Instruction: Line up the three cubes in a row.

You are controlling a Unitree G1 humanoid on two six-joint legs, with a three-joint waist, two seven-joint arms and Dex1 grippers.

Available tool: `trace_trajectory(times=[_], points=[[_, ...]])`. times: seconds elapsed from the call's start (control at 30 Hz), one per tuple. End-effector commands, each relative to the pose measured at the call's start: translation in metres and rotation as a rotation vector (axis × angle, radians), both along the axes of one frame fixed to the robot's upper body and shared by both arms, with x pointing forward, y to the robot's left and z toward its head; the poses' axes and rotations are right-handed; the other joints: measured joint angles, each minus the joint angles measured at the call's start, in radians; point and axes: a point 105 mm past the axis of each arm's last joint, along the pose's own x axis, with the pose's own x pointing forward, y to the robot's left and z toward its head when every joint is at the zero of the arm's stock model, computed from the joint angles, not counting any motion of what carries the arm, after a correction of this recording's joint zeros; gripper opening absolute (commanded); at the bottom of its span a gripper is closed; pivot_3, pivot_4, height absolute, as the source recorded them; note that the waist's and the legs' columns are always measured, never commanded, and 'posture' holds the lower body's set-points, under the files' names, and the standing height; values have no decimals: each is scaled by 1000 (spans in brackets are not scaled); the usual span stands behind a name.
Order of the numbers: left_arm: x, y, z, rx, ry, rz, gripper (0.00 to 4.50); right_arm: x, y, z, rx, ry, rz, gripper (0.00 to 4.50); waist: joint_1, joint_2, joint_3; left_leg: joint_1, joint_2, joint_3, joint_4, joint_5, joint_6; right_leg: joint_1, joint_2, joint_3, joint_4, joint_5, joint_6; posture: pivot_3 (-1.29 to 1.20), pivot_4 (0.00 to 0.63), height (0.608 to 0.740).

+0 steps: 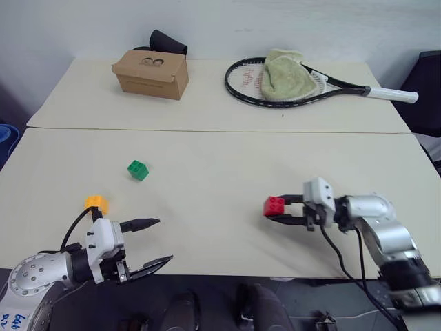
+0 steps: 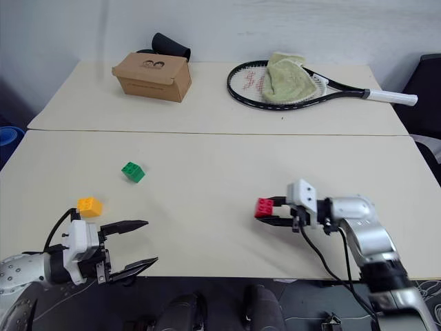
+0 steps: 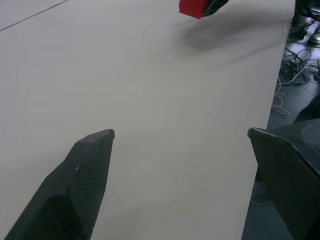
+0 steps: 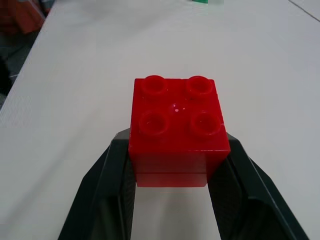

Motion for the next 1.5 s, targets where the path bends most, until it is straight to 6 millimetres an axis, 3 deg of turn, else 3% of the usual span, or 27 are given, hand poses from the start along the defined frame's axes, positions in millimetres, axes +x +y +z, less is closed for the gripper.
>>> trace_trajectory(times=[0.03, 0.27, 0.37, 0.57, 0.73, 0.83, 0.97, 1.07, 1.2, 1.37, 1.5], points=[[-2, -1, 4, 12, -21, -5, 4500, 13, 10, -14, -69, 17, 32, 1500, 0, 0, 0, 0, 0, 0, 0, 0, 0, 0, 0, 0, 0, 0, 0, 0, 150, 740], [-6, 8, 6, 23, -26, 48, 4500, 26, 13, -25, -67, 11, 17, 1500, 1, 0, 0, -2, -1, 1, 4, 0, -1, 0, -1, 0, -1, 0, 1, 0, 150, 740], [-10, 14, 3, 31, -20, 81, 4500, 25, 15, -21, -23, 7, 24, 2481, 1, 0, 0, -2, 0, 1, 5, -1, 1, 1, -1, 0, -1, 1, 1, 0, 150, 740], [-22, 43, -3, 52, -7, 220, 4500, 19, 9, 16, 111, -84, 69, 4410, -7, 0, 0, -2, 0, 1, 5, -1, 1, 0, -1, 0, 0, 0, 1, 0, 150, 740], [-40, 80, -1, 39, -37, 454, 4500, 19, -13, 39, 184, -170, 1, 4464, -8, 0, 0, -2, 0, 1, 5, -3, 2, 1, -1, 0, -1, 0, 1, 0, 150, 740], [-61, 111, 2, -17, -70, 688, 4500, 7, -33, 55, 343, -187, -11, 4464, -6, 0, 0, -2, 0, 1, 5, -4, 3, 1, -1, 0, -2, 0, 1, 0, 150, 740], [-98, 167, -2, -44, -114, 1035, 4500, -13, -50, 40, 405, -161, -67, 4464, 2, 0, 0, -1, 1, 1, 5, -7, 3, 1, -1, 0, -3, 0, 1, 0, 150, 740], [-105, 185, 1, -112, -157, 1158, 4500, -28, -53, 23, 418, -133, -72, 4464, 5, -1, 0, -1, 1, 0, 5, -7, 3, 1, 0, 0, -3, 0, 1, 0, 150, 740], [-76, 167, 12, -165, -166, 1028, 4500, -32, -53, 24, 467, -117, -84, 4464, 7, 0, 0, -1, 1, 0, 7, -7, 4, 2, -1, 0, -3, 0, 1, 0, 150, 740], [-4, 130, 45, -185, -142, 738, 4500, -31, -52, 35, 505, -194, -112, 4464, 13, -1, 0, -2, 1, -1, 7, -6, 3, 2, -1, -1, -2, 0, 1, 0, 150, 740], [62, 117, 60, -133, -92, 661, 4500, -33, -51, 34, 492, -215, -124, 4464, 16, -1, 0, -1, 0, 0, 7, -6, 3, 2, -1, 0, 0, 0, 1, 0, 150, 740]])
